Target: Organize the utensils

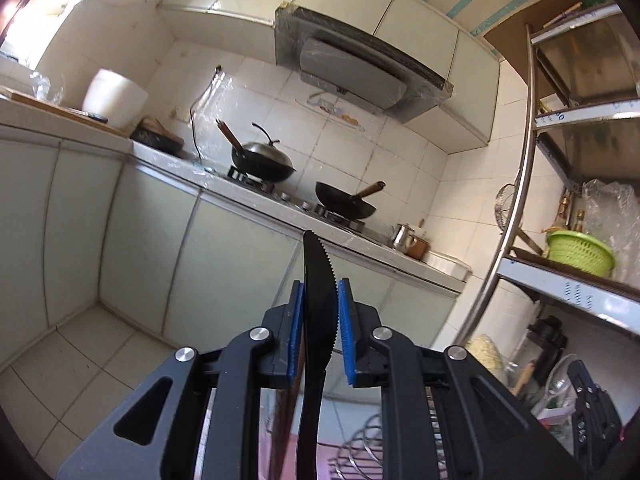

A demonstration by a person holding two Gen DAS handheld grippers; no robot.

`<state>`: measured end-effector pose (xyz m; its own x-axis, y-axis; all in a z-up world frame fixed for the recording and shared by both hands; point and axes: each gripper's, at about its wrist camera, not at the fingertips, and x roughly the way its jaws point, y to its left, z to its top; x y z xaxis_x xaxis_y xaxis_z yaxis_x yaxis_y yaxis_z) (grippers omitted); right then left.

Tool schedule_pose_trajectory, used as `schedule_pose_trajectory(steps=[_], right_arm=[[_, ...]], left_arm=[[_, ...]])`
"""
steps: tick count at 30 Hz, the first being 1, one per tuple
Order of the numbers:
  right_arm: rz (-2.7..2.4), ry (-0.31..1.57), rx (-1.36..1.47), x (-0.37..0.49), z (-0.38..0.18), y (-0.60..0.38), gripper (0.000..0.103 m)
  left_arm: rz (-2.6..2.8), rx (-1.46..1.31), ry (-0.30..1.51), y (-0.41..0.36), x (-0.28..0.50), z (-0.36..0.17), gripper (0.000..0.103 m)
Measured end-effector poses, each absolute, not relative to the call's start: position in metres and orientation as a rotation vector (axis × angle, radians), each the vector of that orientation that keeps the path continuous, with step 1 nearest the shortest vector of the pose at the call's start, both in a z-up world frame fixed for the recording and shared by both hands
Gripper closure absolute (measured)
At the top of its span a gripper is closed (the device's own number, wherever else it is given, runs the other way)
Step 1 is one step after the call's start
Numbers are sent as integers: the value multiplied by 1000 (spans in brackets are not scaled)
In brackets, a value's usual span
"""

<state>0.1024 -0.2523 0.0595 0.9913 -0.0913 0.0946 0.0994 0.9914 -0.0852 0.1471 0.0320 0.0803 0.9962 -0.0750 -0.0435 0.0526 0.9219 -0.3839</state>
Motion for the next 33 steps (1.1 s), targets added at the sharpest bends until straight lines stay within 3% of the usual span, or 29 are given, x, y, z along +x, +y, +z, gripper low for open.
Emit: schedule_pose_trajectory(steps=[8,20,33], right_arm=[[-70,-41,-122,99,37,-243,101],[-25,148,-3,95,13,-253,101],[27,326,97,107,2,-265,98]], left_arm=[[-4,-316,15,19,143,48,87],[-46,-385,214,28,129,9,87],[-36,-394,346,29,131,1,87]])
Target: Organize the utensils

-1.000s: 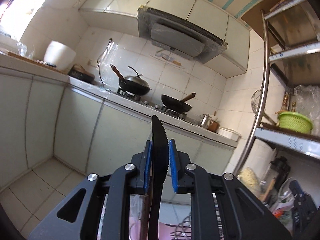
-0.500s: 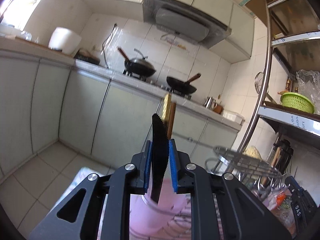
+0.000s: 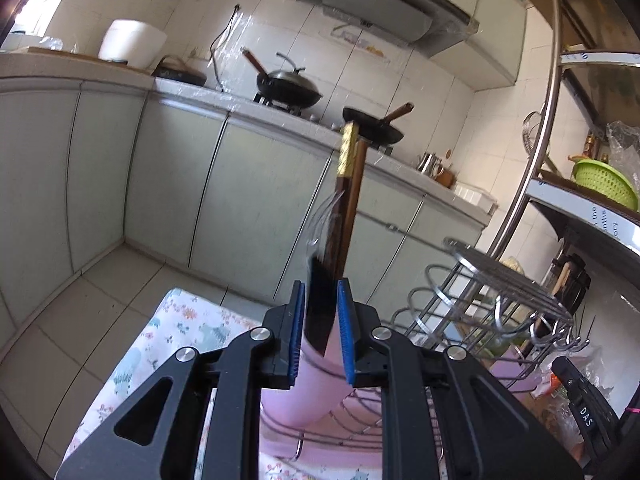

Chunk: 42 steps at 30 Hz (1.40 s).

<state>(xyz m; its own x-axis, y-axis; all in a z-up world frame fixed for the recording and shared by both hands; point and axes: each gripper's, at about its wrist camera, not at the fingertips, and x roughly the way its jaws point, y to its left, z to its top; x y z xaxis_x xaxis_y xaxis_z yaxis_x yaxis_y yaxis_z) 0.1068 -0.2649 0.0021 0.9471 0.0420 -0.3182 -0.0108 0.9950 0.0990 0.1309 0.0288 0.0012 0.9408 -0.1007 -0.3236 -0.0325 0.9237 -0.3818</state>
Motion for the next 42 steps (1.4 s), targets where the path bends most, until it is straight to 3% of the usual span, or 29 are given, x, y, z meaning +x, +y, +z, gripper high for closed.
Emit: schedule_pose_trajectory(steps=[1,3,5,7,13,16,42], right_arm=[[32,334,102,107,2,-265,96],[51,366,111,109,1,-266,84],[77,387,148,109,1,-270,67],[94,398,186,107,3,-274,66],[94,434,224,92,8,-283,66],[102,465,243,82,7,-285,56],[155,591,129,11,6,-235,56]], left_arm=[[-42,-396,358,29,132,1,87],[-39,-392,390,31,134,1,85],[-40,-403,408,34,134,2,76],[-37,-427,409,38,129,4,68],[-53,-399,431,35,111,14,59],[-76,-375,446,29,98,19,59],[-144,-195,585,-25,13,14,59]])
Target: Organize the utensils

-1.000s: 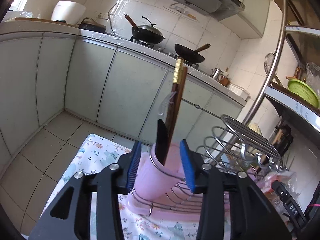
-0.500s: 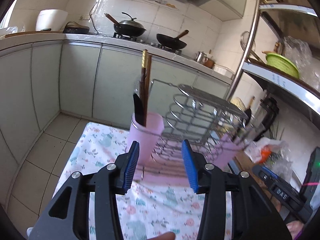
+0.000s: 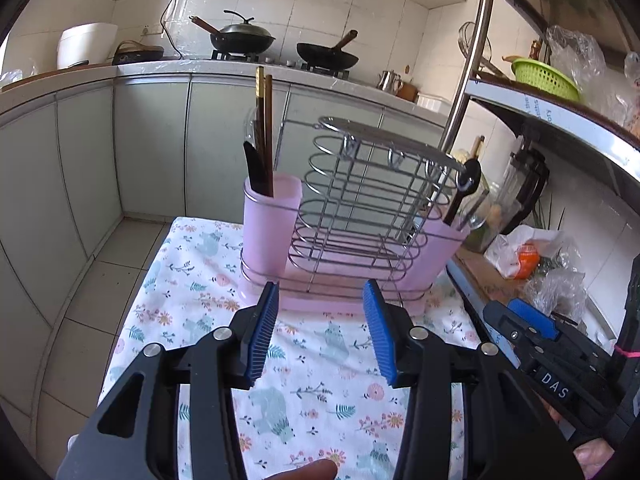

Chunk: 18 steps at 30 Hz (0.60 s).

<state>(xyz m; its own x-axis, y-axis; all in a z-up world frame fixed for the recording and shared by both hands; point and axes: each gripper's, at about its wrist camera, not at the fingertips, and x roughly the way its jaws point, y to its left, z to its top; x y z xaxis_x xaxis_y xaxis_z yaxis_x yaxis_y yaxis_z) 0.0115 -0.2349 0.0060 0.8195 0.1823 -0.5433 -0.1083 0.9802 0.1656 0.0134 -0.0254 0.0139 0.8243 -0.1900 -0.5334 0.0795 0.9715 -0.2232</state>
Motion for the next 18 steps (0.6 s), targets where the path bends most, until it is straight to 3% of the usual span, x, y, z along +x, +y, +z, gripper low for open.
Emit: schedule_pose_trajectory(steps=[18], right_arm=[[154,618,84,13,-2,-221,56]], left_arm=[[-103,-173,641,-31,14,-1,59]])
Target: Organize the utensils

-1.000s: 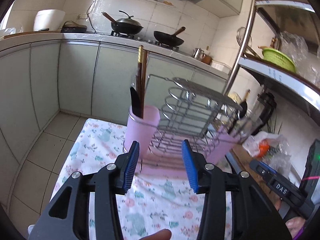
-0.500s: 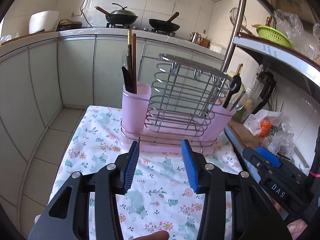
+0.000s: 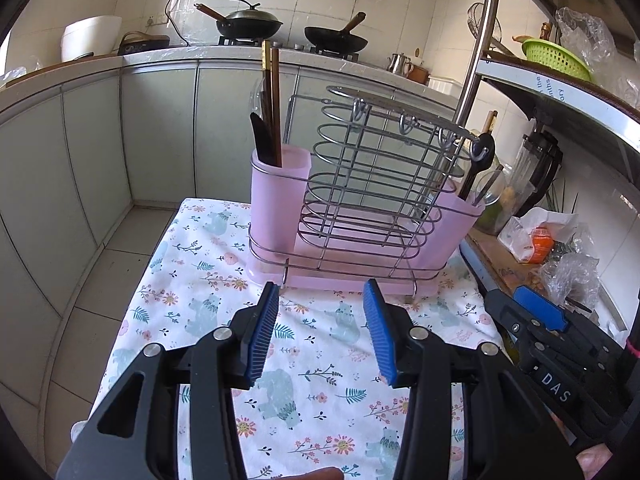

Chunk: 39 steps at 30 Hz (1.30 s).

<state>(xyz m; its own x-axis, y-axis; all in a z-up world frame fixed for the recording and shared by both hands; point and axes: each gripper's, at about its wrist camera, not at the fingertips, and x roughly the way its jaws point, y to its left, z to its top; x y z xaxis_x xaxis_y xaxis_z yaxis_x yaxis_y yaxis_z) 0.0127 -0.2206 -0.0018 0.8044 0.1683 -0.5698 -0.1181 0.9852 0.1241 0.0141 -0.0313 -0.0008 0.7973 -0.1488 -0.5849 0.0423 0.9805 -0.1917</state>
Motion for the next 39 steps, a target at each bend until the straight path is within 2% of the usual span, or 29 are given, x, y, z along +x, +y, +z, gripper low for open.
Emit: schedule_pose_trajectory(steps=[39], right_arm=[[152,663,75,29,-17,-219,56]], left_arm=[[-100,-152,678,-38,24,-14,59]])
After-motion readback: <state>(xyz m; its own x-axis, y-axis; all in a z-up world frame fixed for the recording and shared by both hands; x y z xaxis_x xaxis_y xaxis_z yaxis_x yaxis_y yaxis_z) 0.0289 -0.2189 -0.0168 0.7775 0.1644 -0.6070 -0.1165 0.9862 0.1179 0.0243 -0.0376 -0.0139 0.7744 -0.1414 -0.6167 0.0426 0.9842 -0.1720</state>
